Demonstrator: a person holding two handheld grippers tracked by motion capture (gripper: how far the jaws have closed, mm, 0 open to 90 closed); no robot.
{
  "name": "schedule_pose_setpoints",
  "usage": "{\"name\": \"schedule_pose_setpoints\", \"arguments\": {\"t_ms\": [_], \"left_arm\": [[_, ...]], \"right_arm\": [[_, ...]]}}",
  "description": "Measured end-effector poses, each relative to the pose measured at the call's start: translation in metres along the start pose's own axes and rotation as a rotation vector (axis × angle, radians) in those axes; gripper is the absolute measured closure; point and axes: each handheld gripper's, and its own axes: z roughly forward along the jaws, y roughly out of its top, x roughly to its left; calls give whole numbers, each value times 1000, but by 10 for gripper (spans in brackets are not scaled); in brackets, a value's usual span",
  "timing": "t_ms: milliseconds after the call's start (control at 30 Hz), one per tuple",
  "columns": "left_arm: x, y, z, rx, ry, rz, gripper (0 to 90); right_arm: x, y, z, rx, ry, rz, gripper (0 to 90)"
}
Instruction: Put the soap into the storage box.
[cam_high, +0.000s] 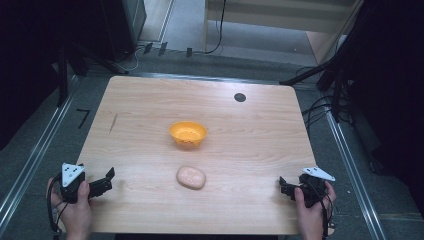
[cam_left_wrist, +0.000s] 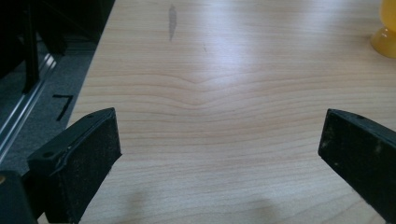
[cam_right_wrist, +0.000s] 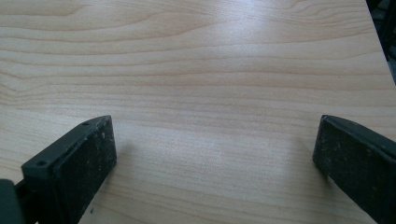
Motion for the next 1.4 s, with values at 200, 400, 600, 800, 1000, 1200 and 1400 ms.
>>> {"name": "schedule_pose_setpoints", "arguments": {"t_ms": [200,400,600,800,1000,1200,1400], "left_arm": [[-5,3,4,53,-55,41,0],[-21,17,6,94,-173,168,0],[-43,26,14,170,-280,313,0],[-55,38,19,199,-324,379,0],[-70,54,20,219,-356,466,0],[-87,62,26,245,-386,523,0],[-105,65,35,277,-416,579,0]], "right_arm": [[0,0,0,0,-1,-1,0],[0,0,0,0,-1,-1,0],[0,0,0,1,-2,0,0],[0,0,0,0,-2,-1,0],[0,0,0,1,-1,-2,0],[1,0,0,1,-2,-4,0],[5,-6,-11,-111,-70,-22,113]]}}
